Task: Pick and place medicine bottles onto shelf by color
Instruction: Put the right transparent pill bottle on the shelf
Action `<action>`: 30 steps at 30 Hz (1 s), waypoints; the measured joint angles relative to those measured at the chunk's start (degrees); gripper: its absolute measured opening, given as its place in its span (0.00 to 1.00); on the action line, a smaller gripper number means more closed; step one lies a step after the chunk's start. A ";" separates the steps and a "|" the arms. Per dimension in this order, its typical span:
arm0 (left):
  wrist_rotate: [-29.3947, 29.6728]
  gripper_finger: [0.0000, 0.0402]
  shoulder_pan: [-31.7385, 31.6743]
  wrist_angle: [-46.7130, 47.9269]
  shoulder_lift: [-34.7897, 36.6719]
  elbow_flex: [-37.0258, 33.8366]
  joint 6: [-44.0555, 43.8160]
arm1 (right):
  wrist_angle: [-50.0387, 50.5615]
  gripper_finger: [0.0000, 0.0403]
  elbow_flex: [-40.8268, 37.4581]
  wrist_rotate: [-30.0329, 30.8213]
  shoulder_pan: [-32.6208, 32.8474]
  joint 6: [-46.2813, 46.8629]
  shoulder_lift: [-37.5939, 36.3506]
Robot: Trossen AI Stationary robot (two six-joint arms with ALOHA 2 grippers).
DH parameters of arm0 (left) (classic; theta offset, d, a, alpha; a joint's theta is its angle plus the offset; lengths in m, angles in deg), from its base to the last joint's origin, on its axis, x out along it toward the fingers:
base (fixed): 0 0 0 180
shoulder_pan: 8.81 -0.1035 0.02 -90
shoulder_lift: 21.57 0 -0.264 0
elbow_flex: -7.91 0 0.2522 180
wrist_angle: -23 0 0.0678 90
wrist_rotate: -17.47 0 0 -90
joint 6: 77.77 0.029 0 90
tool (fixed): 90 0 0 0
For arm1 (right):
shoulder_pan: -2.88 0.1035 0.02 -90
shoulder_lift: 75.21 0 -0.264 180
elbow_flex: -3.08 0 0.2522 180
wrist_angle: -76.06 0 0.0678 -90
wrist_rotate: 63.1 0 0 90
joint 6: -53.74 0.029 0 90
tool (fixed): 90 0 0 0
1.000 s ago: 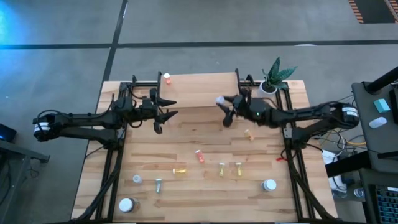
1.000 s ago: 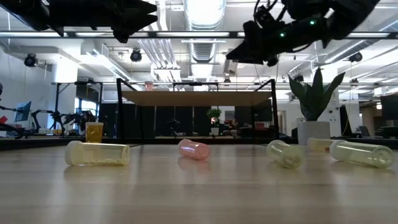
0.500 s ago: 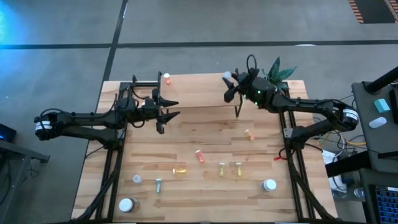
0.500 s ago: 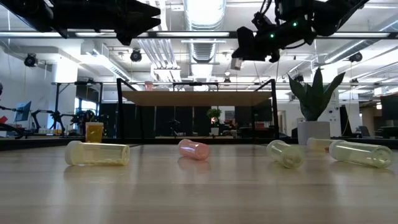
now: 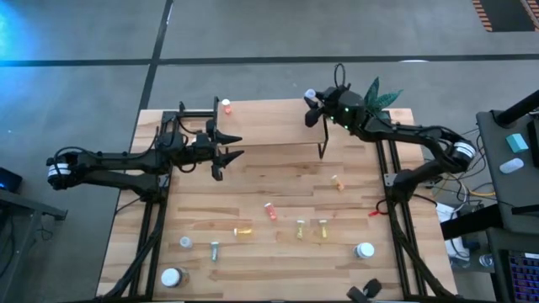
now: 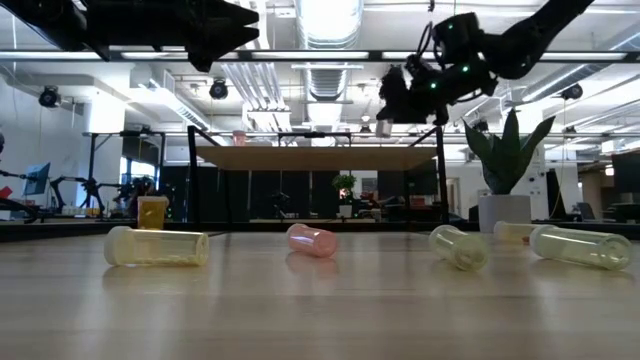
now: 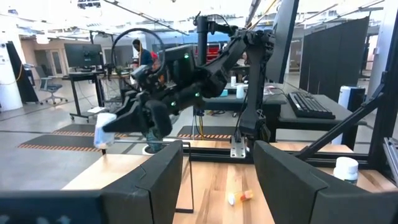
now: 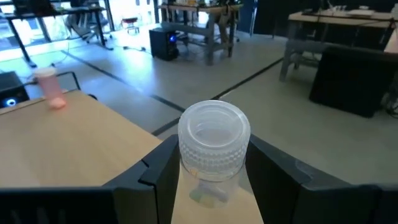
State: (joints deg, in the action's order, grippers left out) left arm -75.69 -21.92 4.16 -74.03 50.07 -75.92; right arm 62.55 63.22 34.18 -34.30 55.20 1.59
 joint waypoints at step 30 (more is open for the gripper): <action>0.46 0.45 0.02 0.07 0.00 -0.24 0.09 | 11.85 0.39 6.14 0.26 0.01 0.01 3.49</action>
State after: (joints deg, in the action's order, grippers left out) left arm -75.23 -21.89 4.23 -74.03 49.83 -75.84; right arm 74.41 69.35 34.43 -34.29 55.21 5.08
